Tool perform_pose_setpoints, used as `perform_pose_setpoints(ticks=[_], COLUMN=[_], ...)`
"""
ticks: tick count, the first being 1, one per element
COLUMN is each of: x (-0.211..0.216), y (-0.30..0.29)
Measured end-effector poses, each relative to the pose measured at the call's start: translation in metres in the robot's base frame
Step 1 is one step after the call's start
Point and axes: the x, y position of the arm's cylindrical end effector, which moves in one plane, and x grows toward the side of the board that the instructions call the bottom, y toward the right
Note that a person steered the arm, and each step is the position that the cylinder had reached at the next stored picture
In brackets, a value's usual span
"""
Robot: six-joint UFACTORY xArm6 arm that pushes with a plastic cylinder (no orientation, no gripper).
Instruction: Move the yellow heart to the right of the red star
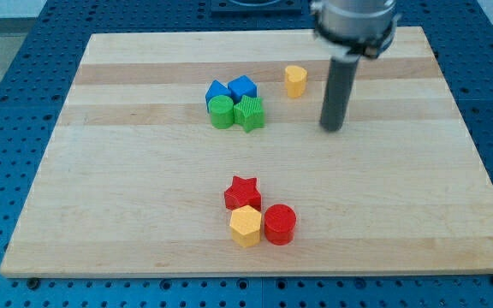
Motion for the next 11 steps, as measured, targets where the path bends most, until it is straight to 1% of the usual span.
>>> perform_pose_setpoints(ticks=[1, 2, 3, 4, 5, 7, 8, 9, 10, 11], x=[-0.084, -0.137, -0.144, -0.122, -0.09, -0.01, -0.006, -0.039, -0.034, 0.009], y=[0.01, -0.026, -0.06, -0.073, -0.072, -0.067, -0.066, -0.066, -0.06, -0.049])
